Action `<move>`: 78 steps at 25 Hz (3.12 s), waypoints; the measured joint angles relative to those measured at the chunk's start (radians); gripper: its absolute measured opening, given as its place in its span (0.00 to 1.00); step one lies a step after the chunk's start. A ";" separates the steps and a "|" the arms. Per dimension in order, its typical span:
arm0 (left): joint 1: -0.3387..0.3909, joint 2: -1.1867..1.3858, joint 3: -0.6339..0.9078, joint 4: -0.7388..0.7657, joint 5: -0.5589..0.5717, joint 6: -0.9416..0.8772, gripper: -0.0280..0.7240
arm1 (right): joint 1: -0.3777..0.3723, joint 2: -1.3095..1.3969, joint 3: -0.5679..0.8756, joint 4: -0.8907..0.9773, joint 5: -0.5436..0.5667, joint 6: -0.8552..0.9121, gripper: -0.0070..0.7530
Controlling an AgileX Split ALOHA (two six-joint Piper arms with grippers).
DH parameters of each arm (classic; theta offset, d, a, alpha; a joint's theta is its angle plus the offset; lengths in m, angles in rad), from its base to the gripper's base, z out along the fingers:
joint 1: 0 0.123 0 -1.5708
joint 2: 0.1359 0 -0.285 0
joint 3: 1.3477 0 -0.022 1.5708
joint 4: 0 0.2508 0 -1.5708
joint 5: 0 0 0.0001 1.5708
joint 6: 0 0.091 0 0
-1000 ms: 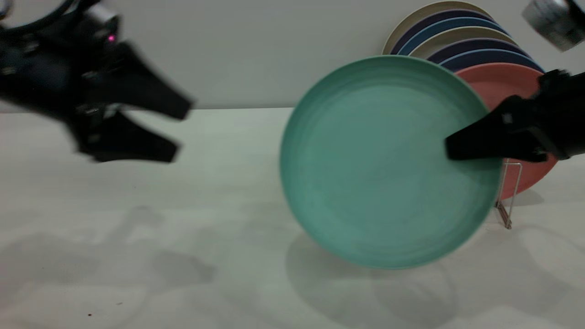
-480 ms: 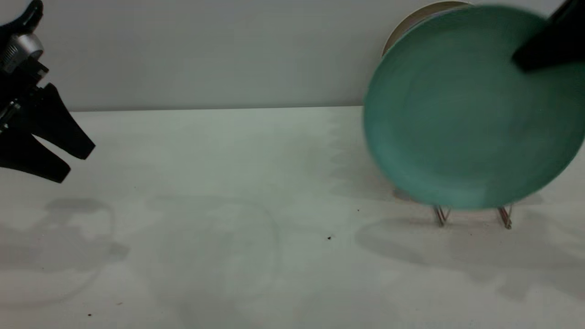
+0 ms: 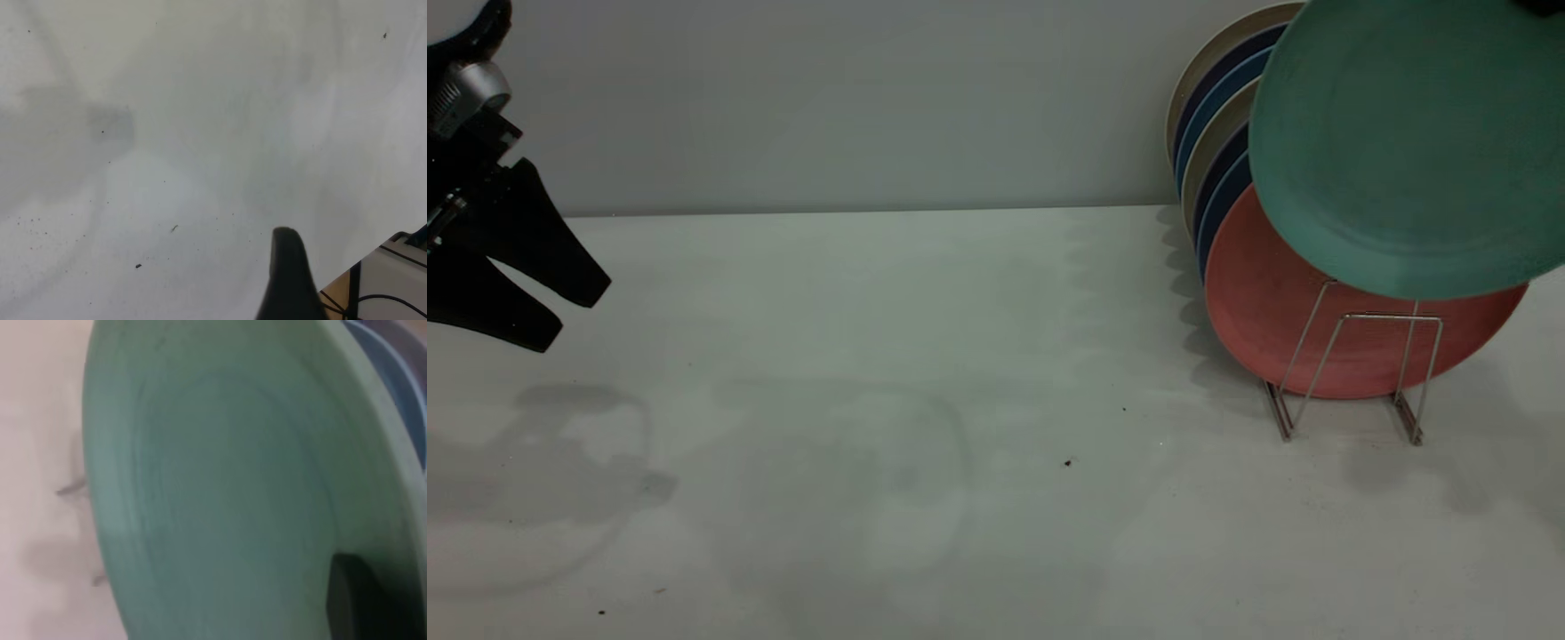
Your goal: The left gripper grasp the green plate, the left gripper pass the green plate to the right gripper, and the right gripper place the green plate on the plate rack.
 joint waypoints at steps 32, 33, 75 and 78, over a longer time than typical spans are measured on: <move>0.000 0.000 0.000 0.000 -0.043 0.000 0.75 | 0.000 0.200 -0.007 0.170 -0.024 -0.261 0.11; 0.000 0.000 0.000 0.000 -0.045 0.000 0.75 | 0.000 0.201 -0.007 0.171 -0.023 -0.262 0.11; -0.001 -0.551 0.017 0.524 0.160 -0.430 0.65 | -0.003 -0.379 0.104 -0.439 0.682 1.503 0.55; -0.001 -0.722 0.130 0.524 0.168 -0.433 0.65 | -0.003 -0.549 0.203 -0.437 0.689 1.485 0.55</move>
